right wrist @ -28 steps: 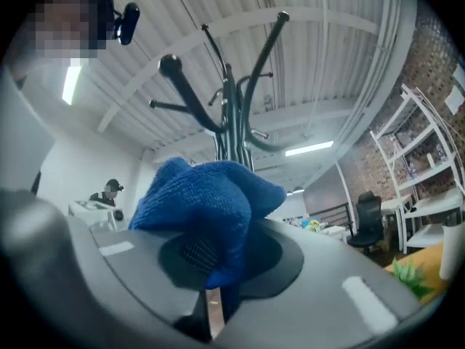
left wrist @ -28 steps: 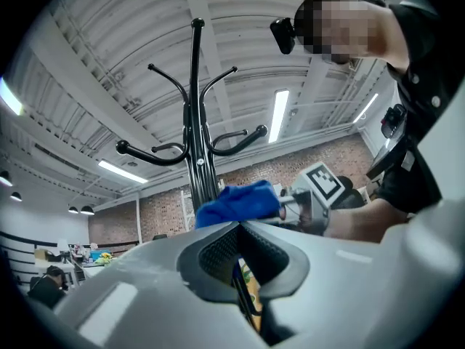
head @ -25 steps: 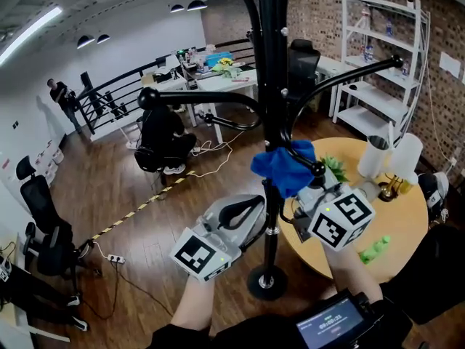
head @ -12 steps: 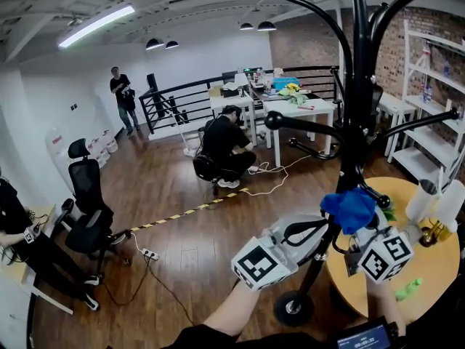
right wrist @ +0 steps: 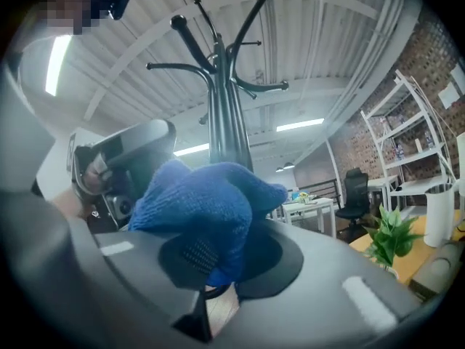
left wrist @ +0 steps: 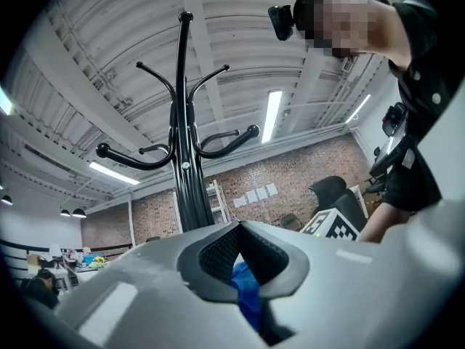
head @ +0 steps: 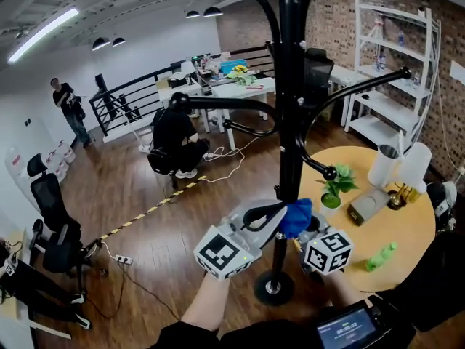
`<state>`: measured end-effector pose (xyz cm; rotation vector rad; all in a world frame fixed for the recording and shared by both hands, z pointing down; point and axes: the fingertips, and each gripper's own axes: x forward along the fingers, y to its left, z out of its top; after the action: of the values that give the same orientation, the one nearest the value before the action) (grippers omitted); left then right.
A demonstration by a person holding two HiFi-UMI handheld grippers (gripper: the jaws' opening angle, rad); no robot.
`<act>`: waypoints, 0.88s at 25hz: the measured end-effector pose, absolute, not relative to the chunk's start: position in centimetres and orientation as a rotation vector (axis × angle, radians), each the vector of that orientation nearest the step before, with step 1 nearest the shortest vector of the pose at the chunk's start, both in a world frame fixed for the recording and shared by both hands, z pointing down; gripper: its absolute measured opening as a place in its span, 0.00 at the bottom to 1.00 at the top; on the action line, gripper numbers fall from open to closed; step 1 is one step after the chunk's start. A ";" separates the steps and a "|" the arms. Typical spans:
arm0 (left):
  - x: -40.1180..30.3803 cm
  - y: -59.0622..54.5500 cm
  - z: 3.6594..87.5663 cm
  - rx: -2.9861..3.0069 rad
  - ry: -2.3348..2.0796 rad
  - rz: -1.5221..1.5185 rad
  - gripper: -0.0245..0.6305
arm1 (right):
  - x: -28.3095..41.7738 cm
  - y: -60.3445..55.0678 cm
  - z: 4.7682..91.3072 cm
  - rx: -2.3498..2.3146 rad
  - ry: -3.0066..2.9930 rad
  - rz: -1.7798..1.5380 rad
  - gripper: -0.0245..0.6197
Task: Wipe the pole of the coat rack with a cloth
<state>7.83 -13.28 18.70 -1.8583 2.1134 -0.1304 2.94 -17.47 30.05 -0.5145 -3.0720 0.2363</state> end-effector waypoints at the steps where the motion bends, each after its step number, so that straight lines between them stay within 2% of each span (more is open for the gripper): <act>1: 8.0 -13.6 19.0 -1.871 2.119 -0.137 0.04 | 3.1 -17.5 30.9 -0.507 -3.057 0.239 0.12; 8: 8.1 -14.5 20.0 -1.905 2.150 -0.184 0.04 | 3.2 -17.7 38.4 -0.434 -2.874 0.242 0.12; 12: 8.3 -14.5 19.6 -1.898 2.151 -0.173 0.04 | 3.4 -18.3 38.5 -0.425 -2.840 0.182 0.12; 15: 8.8 -14.3 19.0 -1.886 2.135 -0.169 0.04 | 4.5 -20.3 32.8 -0.397 -2.974 0.169 0.12; 22: 9.8 -13.4 13.9 -1.833 2.064 -0.133 0.04 | 9.2 -22.2 9.8 -0.502 -3.421 -0.073 0.12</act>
<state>9.80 -13.44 13.92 -1.8331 2.0640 -0.1329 9.17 -22.24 9.79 -0.5023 -3.4205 -0.0731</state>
